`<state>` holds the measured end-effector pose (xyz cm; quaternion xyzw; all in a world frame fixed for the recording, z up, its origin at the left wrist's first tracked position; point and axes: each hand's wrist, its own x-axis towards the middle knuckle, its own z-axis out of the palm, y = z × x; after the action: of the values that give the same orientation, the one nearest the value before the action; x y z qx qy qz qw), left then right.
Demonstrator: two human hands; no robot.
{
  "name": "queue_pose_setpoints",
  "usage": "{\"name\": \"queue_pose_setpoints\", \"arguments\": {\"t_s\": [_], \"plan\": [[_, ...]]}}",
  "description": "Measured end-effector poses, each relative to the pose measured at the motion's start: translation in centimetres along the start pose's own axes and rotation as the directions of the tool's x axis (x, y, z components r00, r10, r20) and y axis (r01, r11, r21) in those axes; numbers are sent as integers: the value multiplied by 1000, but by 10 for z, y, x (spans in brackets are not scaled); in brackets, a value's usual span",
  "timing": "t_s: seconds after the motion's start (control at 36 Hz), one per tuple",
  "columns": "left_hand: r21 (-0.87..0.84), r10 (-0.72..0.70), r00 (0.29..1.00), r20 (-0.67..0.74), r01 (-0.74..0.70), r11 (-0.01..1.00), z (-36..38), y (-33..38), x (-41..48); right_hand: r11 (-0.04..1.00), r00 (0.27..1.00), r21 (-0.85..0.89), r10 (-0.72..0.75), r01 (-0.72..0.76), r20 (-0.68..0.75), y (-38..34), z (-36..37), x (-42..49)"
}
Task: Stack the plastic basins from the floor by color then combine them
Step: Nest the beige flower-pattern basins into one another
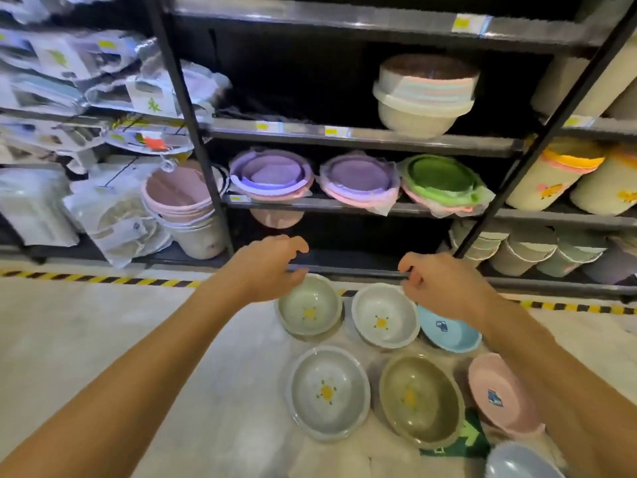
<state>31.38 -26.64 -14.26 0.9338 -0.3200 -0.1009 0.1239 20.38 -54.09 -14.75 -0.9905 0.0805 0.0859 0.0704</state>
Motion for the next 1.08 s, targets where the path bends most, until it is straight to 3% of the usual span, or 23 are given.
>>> {"name": "queue_pose_setpoints", "arguments": {"t_s": [0.17, 0.33, 0.75, 0.92, 1.08], "plan": [[-25, -133, 991, 3, 133, 991, 84, -24, 16, 998, 997, 8, -69, 69, 46, 24, 88, 53], [-82, -236, 971, 32, 238, 968, 210, -63, 38, 998, 993, 45, -44, 39, 106, 54, 220, 85], [-51, -199, 978, 65, 203, 978, 615, -177, 87, 983, 956, 94, 130, -159, 262, 147, 618, 122], [-45, -221, 971, 93, 226, 973, 737, -224, 103, 985, 965, 83, 129, -151, 226, 172, 743, 143], [-43, -277, 957, 92, 281, 959, 816, -257, 111, 978, 977, 122, 153, -172, 148, 184, 821, 162]]}}
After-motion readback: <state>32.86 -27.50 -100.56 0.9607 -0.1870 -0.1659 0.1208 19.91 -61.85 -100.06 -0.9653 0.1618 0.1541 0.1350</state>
